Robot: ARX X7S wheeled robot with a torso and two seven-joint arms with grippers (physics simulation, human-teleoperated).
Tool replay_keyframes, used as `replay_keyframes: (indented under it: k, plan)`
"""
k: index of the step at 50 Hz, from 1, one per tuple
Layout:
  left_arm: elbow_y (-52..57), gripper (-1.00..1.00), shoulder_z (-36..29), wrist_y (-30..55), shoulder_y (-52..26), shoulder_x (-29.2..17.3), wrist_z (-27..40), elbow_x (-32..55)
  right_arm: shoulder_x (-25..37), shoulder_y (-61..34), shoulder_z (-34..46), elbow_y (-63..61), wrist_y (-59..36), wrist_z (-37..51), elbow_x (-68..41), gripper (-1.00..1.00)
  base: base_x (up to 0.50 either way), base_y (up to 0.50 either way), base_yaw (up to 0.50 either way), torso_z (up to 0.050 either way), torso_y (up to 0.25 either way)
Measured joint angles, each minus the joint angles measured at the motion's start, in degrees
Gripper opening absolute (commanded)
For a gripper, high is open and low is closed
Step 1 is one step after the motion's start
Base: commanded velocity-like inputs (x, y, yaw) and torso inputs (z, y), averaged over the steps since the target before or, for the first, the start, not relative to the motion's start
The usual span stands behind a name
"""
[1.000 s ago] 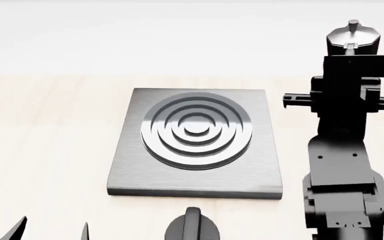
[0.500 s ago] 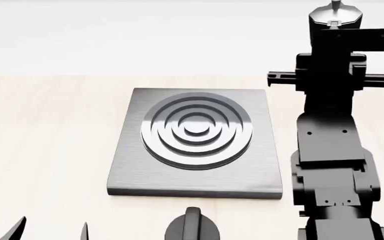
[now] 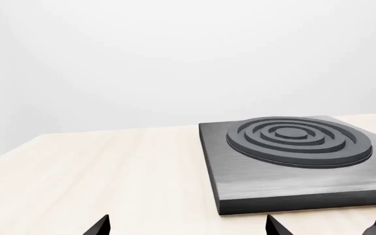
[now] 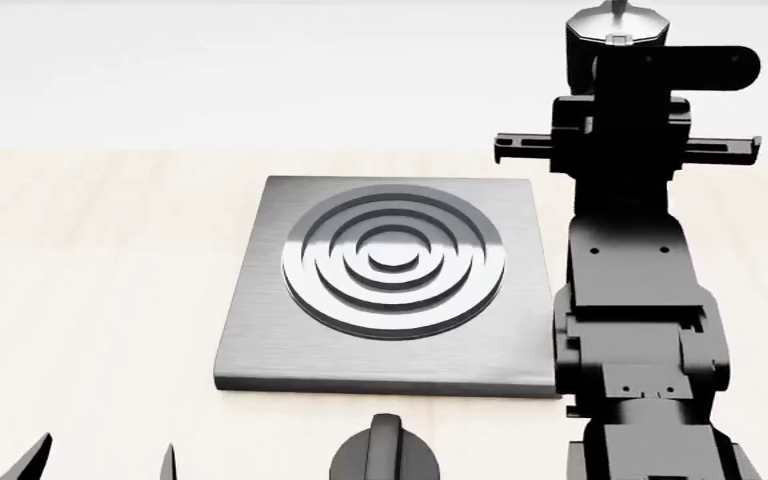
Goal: Put the moka pot on the stove.
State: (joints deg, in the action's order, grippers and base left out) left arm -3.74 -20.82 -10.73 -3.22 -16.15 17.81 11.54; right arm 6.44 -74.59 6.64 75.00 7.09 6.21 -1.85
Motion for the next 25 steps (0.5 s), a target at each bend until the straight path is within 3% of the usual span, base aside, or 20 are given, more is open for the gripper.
replay_keyframes:
  k: [25]
  plan:
    - [-0.05, 1.00, -0.39, -0.13, -0.11, -0.27, 0.35, 0.34, -2.83, -0.35, -1.25, 0.00, 0.33, -4.01, 0.30, -1.00, 0.00, 0.00, 0.00, 0.001, 0.001]
